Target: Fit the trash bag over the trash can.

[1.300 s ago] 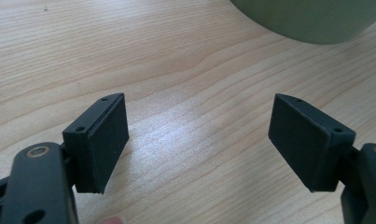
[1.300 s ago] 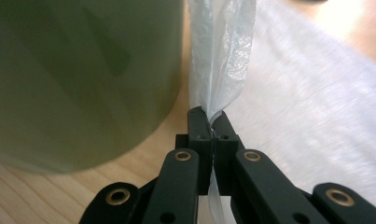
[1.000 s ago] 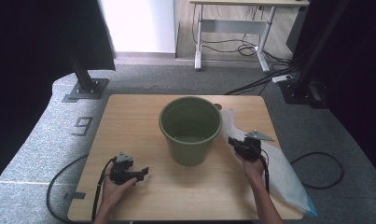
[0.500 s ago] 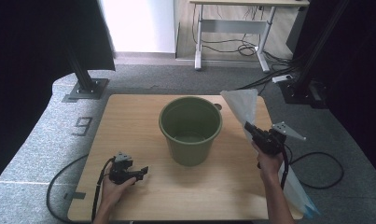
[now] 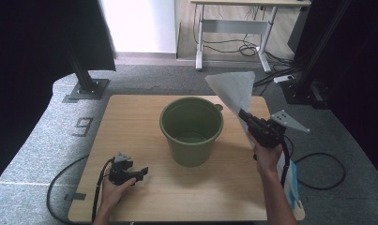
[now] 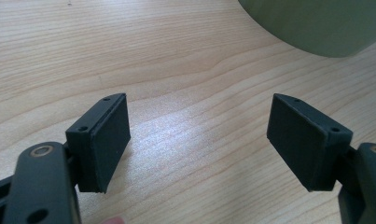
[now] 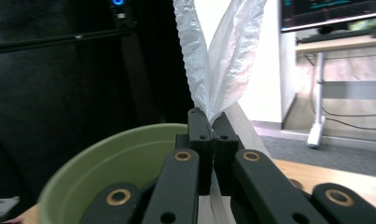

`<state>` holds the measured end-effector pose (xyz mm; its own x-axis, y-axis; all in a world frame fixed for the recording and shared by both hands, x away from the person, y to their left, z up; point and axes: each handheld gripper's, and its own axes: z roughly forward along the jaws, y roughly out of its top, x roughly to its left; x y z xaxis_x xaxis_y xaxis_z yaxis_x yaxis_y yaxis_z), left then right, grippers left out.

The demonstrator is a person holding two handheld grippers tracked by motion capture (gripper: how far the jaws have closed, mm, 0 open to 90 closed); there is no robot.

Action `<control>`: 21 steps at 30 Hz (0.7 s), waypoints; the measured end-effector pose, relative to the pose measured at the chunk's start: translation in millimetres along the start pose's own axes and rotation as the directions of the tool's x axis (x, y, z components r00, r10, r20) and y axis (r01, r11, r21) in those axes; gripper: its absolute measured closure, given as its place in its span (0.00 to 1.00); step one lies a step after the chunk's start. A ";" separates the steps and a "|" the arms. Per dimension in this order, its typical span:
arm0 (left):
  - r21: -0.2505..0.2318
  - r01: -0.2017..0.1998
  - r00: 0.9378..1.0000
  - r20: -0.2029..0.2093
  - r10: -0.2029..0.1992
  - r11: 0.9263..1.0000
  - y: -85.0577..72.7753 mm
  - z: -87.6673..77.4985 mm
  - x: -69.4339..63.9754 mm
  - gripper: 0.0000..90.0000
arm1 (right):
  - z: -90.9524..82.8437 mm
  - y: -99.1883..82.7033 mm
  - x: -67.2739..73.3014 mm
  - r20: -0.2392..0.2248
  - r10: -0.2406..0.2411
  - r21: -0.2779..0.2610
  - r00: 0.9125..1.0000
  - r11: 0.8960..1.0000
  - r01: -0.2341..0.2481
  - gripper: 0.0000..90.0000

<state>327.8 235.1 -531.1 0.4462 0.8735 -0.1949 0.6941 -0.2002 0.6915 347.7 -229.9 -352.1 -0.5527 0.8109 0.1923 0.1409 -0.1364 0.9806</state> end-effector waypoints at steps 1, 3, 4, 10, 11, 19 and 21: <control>0.001 0.000 1.000 0.001 0.000 1.000 0.0 0.2 0.0 0.23 | 2.5 1.6 4.6 -0.010 -0.007 0.001 1.000 1.000 0.007 0.98; -0.001 0.001 1.000 0.001 -0.001 1.000 -0.1 0.4 0.4 0.23 | 7.7 3.2 14.2 -0.026 -0.022 0.007 0.999 1.000 0.022 0.98; -0.002 0.003 1.000 0.001 -0.003 1.000 -0.1 0.3 0.7 0.23 | 10.5 3.3 18.7 -0.034 -0.034 0.013 0.999 0.999 0.034 0.98; -0.002 0.004 1.000 0.004 -0.004 1.000 -0.4 -1.4 2.6 0.23 | 30.9 -7.7 43.5 -0.084 -0.078 0.083 0.993 0.993 0.085 0.98; -0.001 0.003 1.000 0.004 -0.003 1.000 -0.4 -1.5 2.6 0.23 | 34.5 -10.3 47.1 -0.094 -0.084 0.100 0.992 0.991 0.094 0.98; 0.004 0.000 1.000 0.006 0.000 1.000 -0.6 -0.5 2.0 0.24 | 58.9 -32.7 65.7 -0.150 -0.100 0.216 0.984 0.967 0.131 0.98; 0.005 -0.003 1.000 0.011 0.003 1.000 -0.7 -0.7 1.6 0.24 | 62.7 -39.2 66.0 -0.157 -0.095 0.245 0.983 0.961 0.131 0.98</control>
<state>327.7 236.9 -531.5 0.4544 0.8679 -0.2006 0.6953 -0.2048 0.6889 357.2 -135.4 -380.3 -0.6857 0.7206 0.1024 0.2636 0.1147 0.9578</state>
